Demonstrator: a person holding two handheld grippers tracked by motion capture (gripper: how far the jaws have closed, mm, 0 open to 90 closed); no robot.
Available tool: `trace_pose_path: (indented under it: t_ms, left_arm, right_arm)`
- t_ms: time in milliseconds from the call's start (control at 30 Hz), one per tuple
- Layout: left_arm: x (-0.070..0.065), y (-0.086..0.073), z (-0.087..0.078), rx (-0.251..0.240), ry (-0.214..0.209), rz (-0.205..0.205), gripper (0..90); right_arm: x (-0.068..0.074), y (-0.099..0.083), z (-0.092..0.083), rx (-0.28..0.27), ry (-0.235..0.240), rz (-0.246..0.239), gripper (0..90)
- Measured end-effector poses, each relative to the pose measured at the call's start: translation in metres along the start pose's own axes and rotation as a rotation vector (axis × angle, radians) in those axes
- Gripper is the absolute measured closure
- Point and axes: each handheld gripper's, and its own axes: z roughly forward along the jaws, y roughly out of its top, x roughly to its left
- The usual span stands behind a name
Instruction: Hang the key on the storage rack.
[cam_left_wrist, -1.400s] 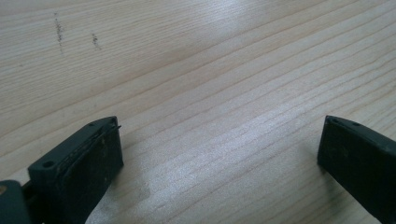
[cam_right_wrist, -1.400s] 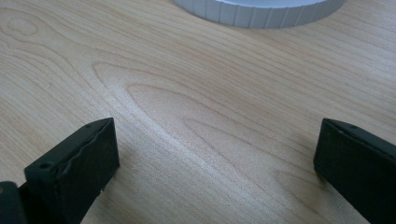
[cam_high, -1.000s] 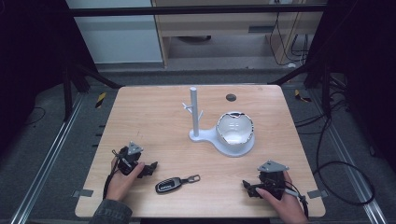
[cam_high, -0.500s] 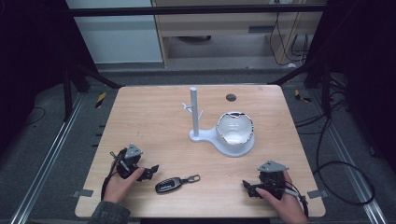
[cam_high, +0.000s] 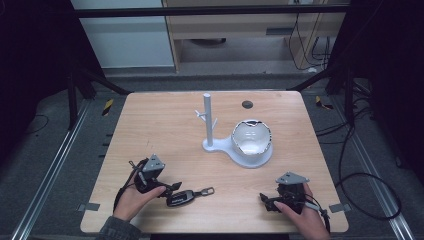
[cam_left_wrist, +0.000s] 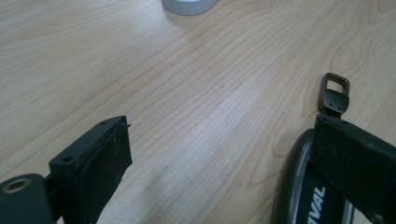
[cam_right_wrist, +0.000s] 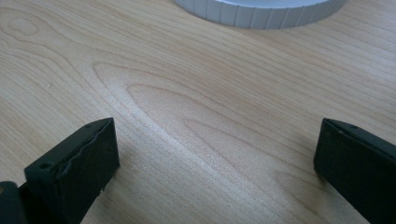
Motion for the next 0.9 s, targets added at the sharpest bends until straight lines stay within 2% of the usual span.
trace_pose_path:
  t_ms: [67,167,367,433,467,500,533,567,600,700,767,900]
  left_arm:
    - [-0.005,0.008,0.001,0.042,0.011,0.031,6.5]
    - [-0.014,0.019,0.004,0.115,-0.002,0.07,7.0]
    - [-0.028,0.042,0.012,0.271,-0.023,0.177,9.3]
    - [-0.033,0.049,0.016,0.32,-0.029,0.196,10.8]
    - [-0.033,0.049,0.016,0.32,-0.029,0.196,10.8]
    - [-0.036,0.053,0.018,0.344,-0.04,0.205,10.8]
    - [-0.041,0.059,0.021,0.38,-0.049,0.234,10.9]
    - [-0.041,0.059,0.021,0.38,-0.049,0.234,11.2]
    - [-0.046,0.062,0.024,0.405,-0.063,0.254,11.2]
    - [-0.061,0.068,0.035,0.48,-0.095,0.312,15.3]
    - [-0.068,0.07,0.042,0.523,-0.12,0.357,21.5]
    - [-0.074,0.072,0.053,0.593,-0.157,0.396,35.6]
  right_arm:
    - [0.0,0.0,0.0,0.0,0.0,0.0,0.4]
    - [0.0,0.0,0.0,0.0,-0.001,0.002,0.4]
    - [0.0,0.0,0.0,0.0,0.0,0.0,0.4]
    - [0.0,0.0,0.0,0.0,0.0,-0.001,0.4]
    - [0.0,0.0,0.0,0.0,0.0,-0.001,0.4]
    - [0.0,0.0,0.0,0.0,0.0,0.0,0.3]
    - [0.0,0.0,0.0,0.0,0.0,0.002,0.4]
    - [0.0,0.0,0.0,0.0,0.0,0.002,0.4]
    - [0.0,0.0,0.0,0.0,0.0,0.0,0.4]
    - [0.0,0.0,0.0,0.0,0.001,0.001,0.4]
    - [0.0,0.0,0.0,0.001,0.0,0.001,0.4]
    - [0.0,0.0,0.0,0.001,0.0,0.001,0.4]
